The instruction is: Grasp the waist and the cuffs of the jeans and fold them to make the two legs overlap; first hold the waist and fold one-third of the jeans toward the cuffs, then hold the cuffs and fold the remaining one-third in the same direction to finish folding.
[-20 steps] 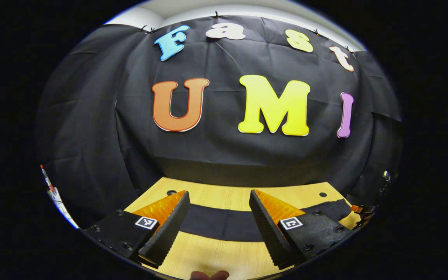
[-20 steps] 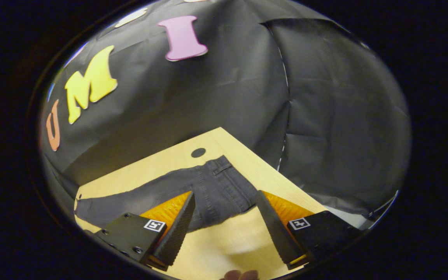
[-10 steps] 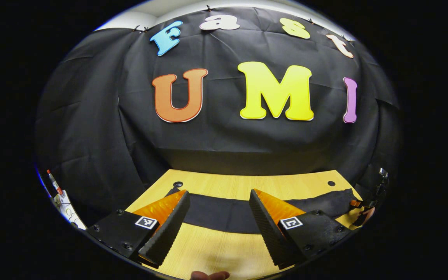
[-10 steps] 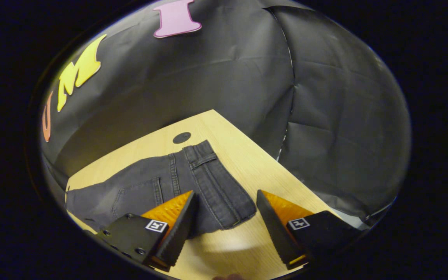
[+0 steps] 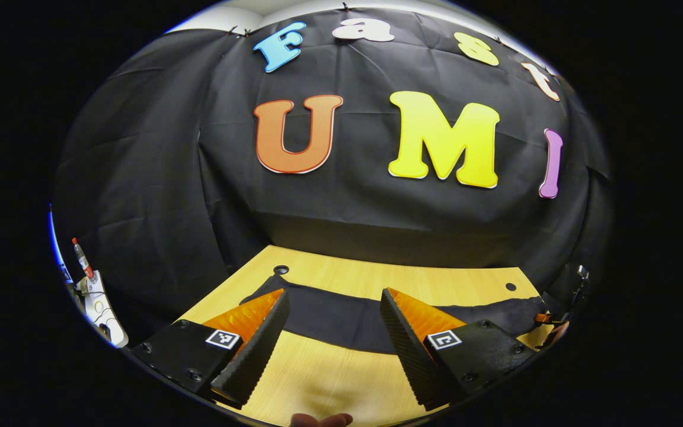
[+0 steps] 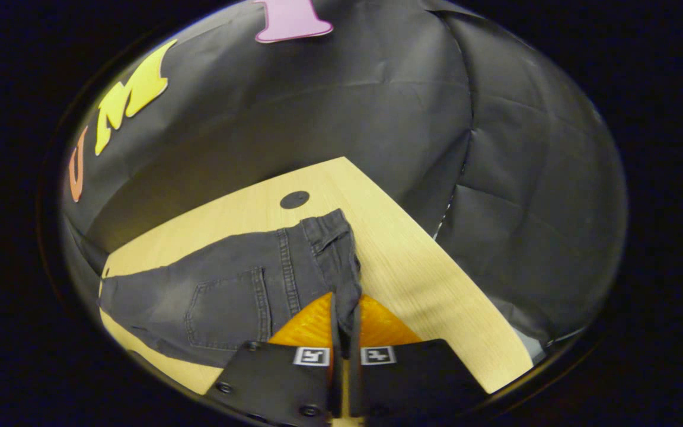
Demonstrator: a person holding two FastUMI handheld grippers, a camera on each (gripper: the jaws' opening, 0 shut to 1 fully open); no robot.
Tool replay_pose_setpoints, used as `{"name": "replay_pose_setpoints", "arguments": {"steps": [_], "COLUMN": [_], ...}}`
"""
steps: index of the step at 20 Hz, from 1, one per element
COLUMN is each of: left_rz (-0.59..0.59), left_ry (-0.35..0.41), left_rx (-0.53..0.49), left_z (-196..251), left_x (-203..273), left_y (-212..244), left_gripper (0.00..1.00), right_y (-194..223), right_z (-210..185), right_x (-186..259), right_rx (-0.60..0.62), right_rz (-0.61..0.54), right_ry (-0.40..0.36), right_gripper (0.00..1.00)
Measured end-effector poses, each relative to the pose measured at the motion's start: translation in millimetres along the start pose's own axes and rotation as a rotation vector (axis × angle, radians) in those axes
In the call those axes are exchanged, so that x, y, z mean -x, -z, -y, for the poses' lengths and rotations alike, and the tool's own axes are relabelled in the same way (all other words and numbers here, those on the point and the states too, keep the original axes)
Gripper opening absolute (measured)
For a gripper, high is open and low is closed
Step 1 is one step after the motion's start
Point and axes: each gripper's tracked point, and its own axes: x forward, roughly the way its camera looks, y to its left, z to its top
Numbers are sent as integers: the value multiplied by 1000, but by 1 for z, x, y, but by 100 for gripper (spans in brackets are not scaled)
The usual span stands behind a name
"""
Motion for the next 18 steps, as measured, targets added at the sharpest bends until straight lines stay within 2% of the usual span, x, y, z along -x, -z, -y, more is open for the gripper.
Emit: {"name": "replay_pose_setpoints", "arguments": {"steps": [1, 6, 8, 12, 13, 14, 18], "left_rz": [1, 40, 58, 66, 66, 63, 60], "left_ry": [-8, -44, -57, -76, -84, -91, -106], "left_rx": [6, 27, 41, 88, 95, 94, 97], "left_z": [-7, -44, -63, -100, -110, -120, -160], "left_x": [1, 4, 3, 1, 0, -1, 3], "left_y": [0, -6, -6, -1, 1, 4, 14], "left_gripper": [99, 99, 99, 99, 99, 99, 99], "right_y": [0, -45, -70, -112, -113, -114, -95], "right_z": [0, -22, -52, -142, -166, -191, -307], "right_x": [7, 61, 98, 156, 168, 178, 211], "right_rx": [-2, 18, 45, 113, 131, 148, 200], "right_rz": [-15, 55, 108, 202, 216, 219, 234], "right_ry": [10, -9, -33, -110, -130, -143, -246], "right_gripper": [4, 4, 4, 0, 4, 0, 4]}}
